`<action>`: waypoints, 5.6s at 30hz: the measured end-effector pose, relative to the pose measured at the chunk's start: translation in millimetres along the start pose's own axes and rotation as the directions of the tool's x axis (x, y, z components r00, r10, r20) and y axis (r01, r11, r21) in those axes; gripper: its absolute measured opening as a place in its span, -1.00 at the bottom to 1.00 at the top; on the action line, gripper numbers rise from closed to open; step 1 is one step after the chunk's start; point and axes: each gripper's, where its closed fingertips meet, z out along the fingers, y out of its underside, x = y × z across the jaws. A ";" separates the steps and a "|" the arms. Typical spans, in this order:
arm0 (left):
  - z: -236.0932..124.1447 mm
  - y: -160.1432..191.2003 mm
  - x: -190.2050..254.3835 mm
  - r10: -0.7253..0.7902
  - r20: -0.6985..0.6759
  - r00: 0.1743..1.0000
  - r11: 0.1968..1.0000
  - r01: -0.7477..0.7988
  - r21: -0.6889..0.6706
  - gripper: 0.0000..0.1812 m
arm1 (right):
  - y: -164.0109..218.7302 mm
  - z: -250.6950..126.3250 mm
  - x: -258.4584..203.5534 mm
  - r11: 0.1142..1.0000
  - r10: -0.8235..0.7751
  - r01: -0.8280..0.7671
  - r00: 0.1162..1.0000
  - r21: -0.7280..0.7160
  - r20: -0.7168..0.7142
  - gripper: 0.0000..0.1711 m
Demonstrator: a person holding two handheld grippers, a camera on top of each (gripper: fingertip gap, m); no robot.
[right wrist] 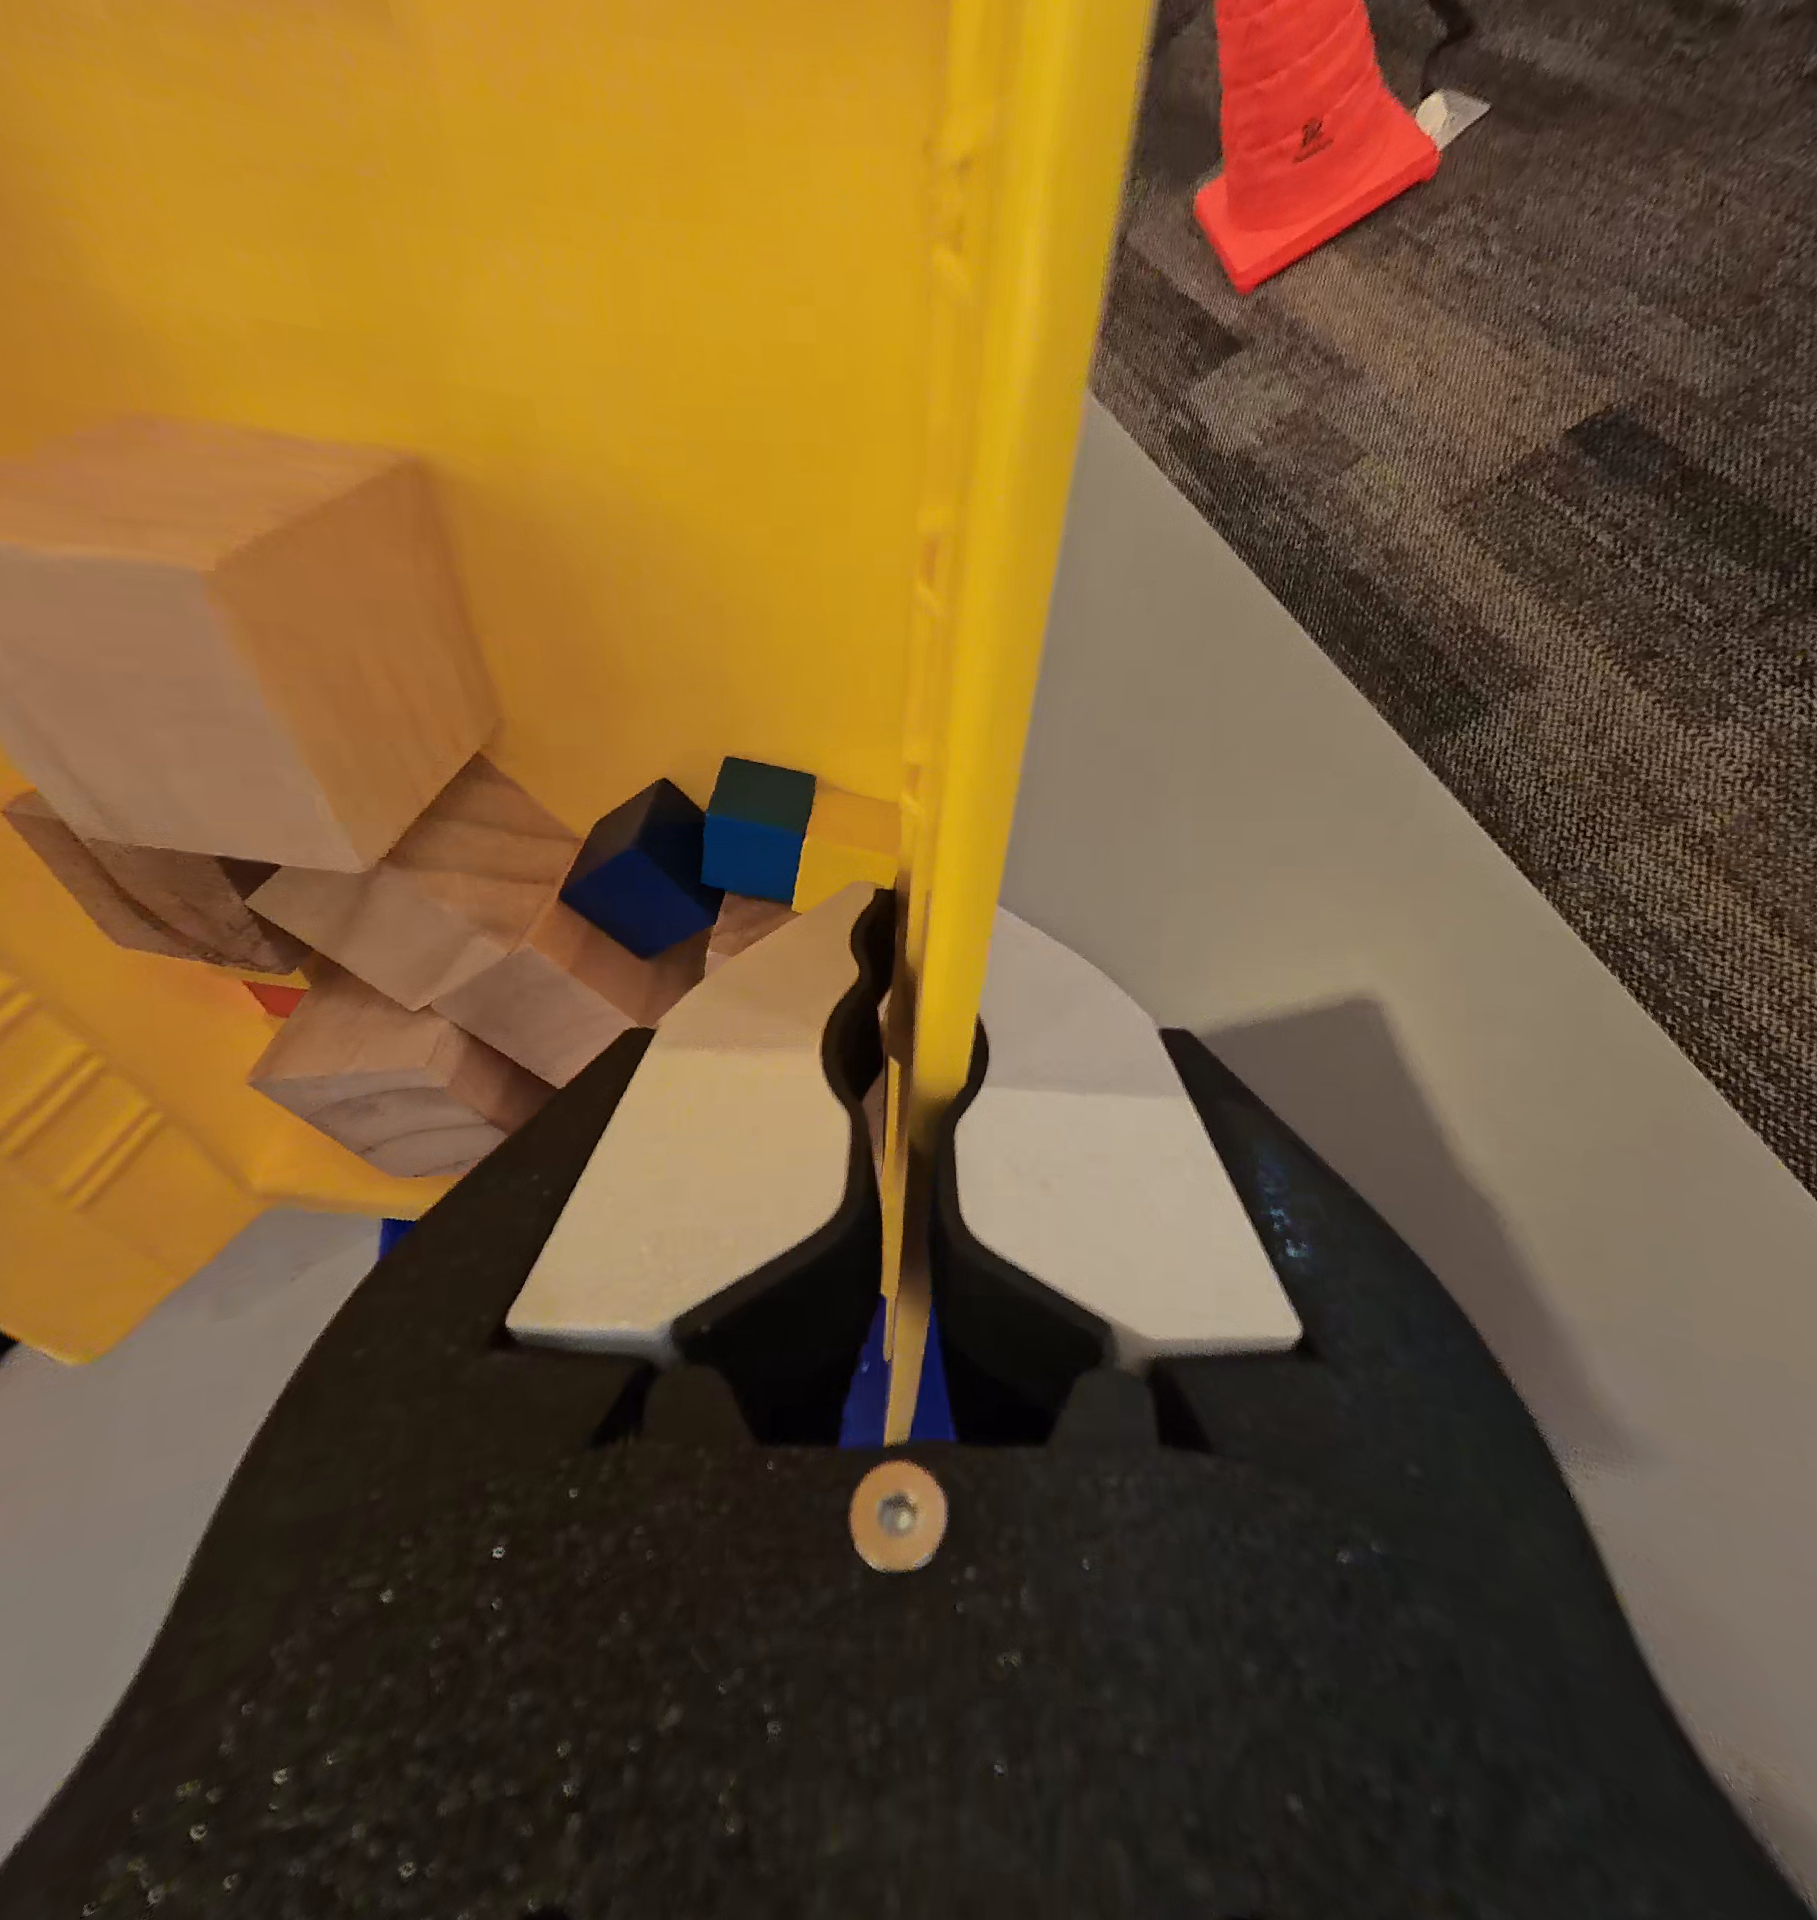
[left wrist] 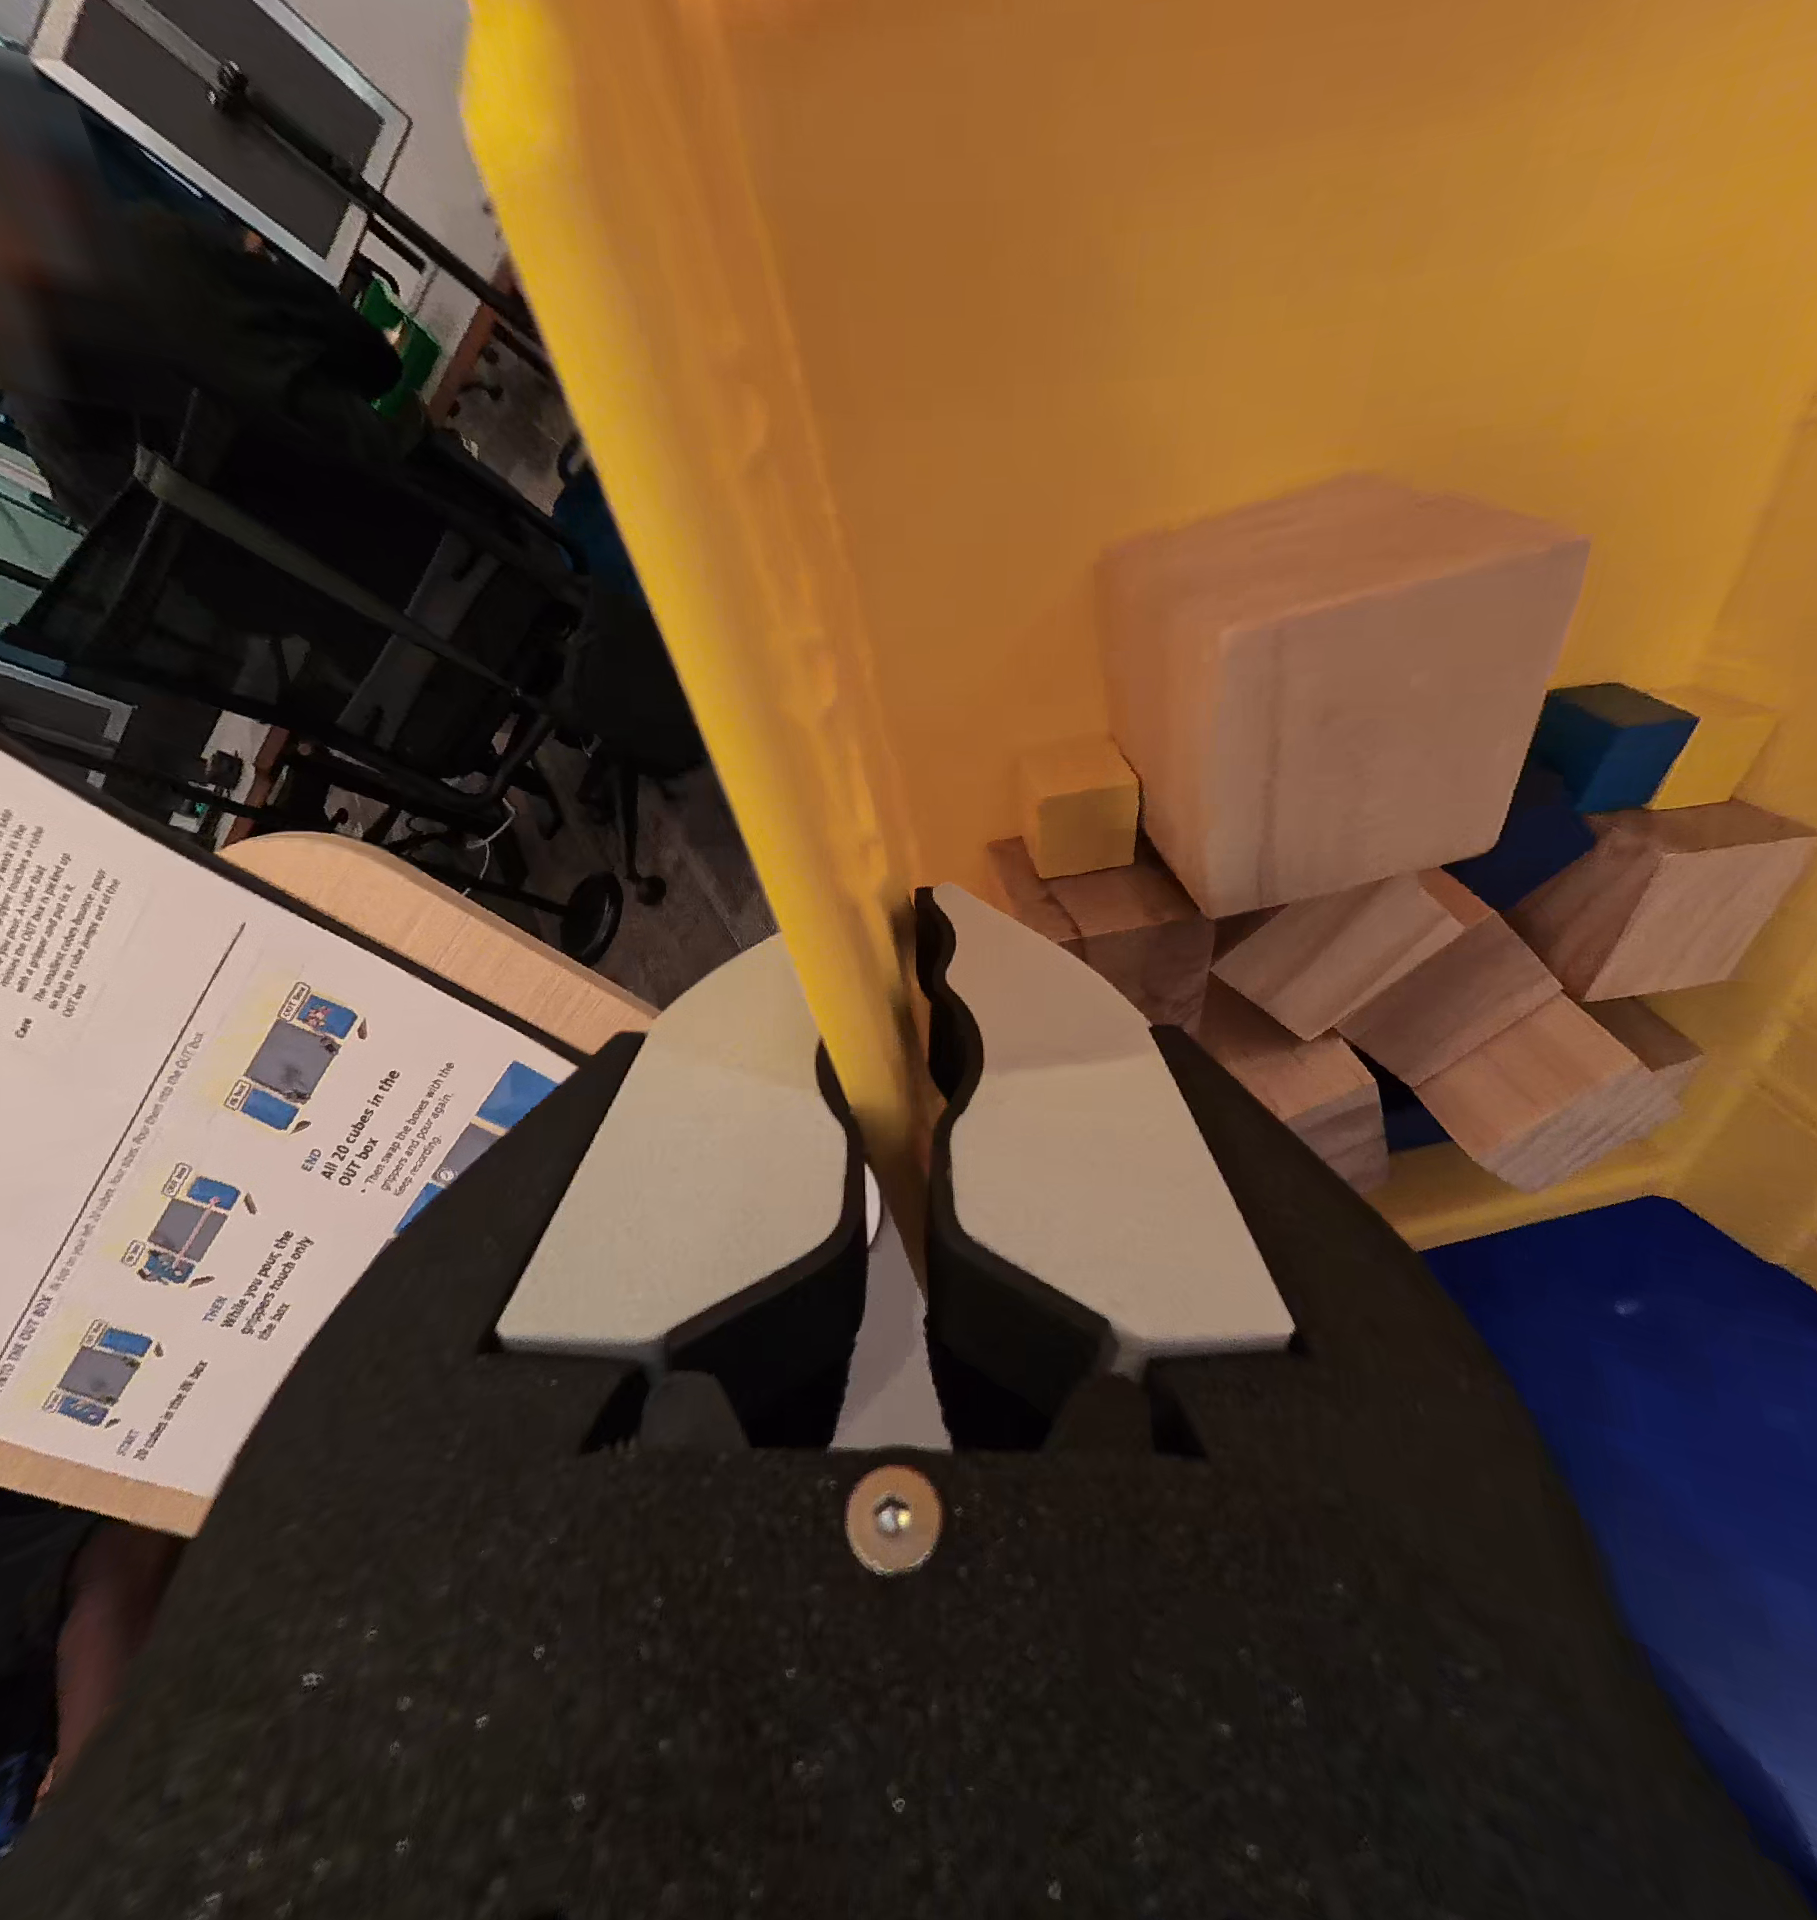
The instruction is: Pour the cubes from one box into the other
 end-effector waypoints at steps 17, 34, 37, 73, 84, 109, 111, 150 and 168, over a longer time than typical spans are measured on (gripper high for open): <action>-32.9 7.6 -0.8 -0.059 0.035 0.998 0.975 0.050 0.218 -0.94 | -15.8 -19.3 -8.5 0.978 -0.111 0.107 0.994 0.182 0.016 -0.94; -36.1 13.2 -11.4 -0.315 -0.028 0.949 0.897 0.307 0.319 -0.94 | -58.0 -40.4 -26.6 0.868 -0.454 0.466 0.885 0.174 -0.105 -0.94; -36.5 14.4 -12.4 -0.314 -0.003 0.950 0.894 0.296 0.337 -0.94 | -55.8 -36.7 -27.3 0.857 -0.473 0.484 0.875 0.179 -0.099 -0.93; -41.1 13.7 -10.0 -0.404 0.053 0.913 0.820 0.336 0.464 -0.95 | -67.1 -24.5 -29.4 0.831 -0.473 0.457 0.881 0.317 -0.029 -0.94; -60.5 2.0 -25.6 -0.377 0.103 0.921 0.804 0.270 0.530 -0.95 | -69.3 -31.6 -41.9 0.796 -0.485 0.439 0.875 0.416 0.005 -0.93; -71.4 -11.0 -34.7 -0.290 0.225 0.930 0.797 0.105 0.594 -0.95 | -65.9 -17.2 -48.3 0.841 -0.366 0.275 0.924 0.466 0.114 -0.94; -75.1 -12.3 -36.9 -0.286 0.227 0.931 0.797 0.099 0.596 -0.95 | -70.4 -23.0 -50.8 0.832 -0.377 0.286 0.920 0.476 0.106 -0.94; -215.6 607.8 -297.3 -0.672 0.169 0.721 0.549 0.638 -0.540 -0.94 | 398.4 -45.0 -508.3 0.385 -0.496 0.523 0.812 -0.761 0.307 -0.94; -141.2 684.7 -255.6 -0.745 0.090 0.661 0.423 0.572 -0.703 -0.78 | 471.5 11.3 -485.4 0.227 -0.398 0.509 0.827 -0.830 0.398 -0.68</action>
